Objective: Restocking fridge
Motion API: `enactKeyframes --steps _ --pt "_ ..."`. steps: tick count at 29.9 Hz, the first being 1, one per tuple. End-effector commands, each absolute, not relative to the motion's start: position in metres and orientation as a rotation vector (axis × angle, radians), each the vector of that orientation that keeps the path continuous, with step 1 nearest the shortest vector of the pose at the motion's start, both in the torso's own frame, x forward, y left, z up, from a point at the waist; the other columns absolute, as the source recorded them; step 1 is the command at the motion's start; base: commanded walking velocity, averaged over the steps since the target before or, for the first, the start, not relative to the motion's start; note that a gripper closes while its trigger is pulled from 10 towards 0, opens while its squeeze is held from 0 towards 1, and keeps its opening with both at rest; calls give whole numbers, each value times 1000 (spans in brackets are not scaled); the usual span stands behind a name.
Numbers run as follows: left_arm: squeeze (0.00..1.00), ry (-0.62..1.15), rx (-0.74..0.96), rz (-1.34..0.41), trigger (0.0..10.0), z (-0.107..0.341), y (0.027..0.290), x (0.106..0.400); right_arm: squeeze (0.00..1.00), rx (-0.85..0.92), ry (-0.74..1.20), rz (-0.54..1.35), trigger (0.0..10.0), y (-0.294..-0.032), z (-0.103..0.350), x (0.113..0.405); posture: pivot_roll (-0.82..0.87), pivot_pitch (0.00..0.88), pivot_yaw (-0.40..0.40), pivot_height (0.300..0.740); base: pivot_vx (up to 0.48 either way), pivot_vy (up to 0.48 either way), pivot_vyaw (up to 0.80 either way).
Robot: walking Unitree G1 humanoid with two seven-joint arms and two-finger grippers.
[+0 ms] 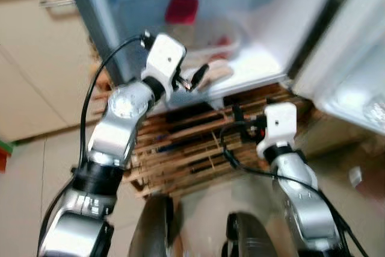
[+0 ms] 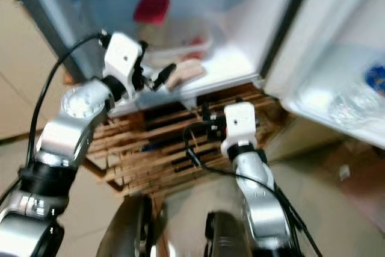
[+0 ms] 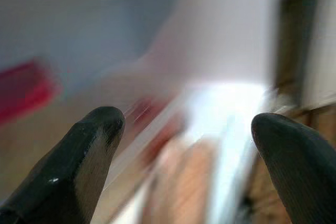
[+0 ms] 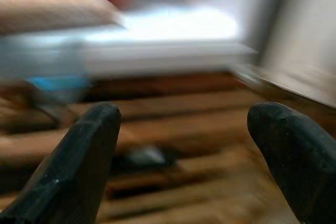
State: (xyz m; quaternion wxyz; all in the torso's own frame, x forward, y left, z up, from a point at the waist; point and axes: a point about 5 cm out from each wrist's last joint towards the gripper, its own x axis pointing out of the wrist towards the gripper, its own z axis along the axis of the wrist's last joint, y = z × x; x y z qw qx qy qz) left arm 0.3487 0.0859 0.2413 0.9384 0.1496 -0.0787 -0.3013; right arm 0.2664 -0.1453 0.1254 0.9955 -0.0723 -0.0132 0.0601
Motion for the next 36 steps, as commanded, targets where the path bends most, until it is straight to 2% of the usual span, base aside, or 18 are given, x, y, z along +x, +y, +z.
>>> enactKeyframes --steps 1,5,13,19,36 --pt "0 -108 312 -619 10000 238 90 353 0 -127 -31 133 10000 -140 128 267 -59 156 1 642 0 0 0" --pt "0 -14 268 -640 10000 248 85 367 0 -121 -31 134 10000 -139 129 267 -65 164 9 642 0 0 0" --pt "0 55 350 -599 10000 259 81 387 0 -116 -31 135 10000 -139 132 266 -77 202 21 642 0 0 0" --pt "0 129 327 -612 10000 264 81 392 0 -112 -19 142 10000 -141 133 266 -59 238 10 642 0 0 0" --pt "0 276 292 -748 10000 258 66 390 0 -108 -5 162 10000 -140 133 270 -42 229 -3 642 0 0 0"
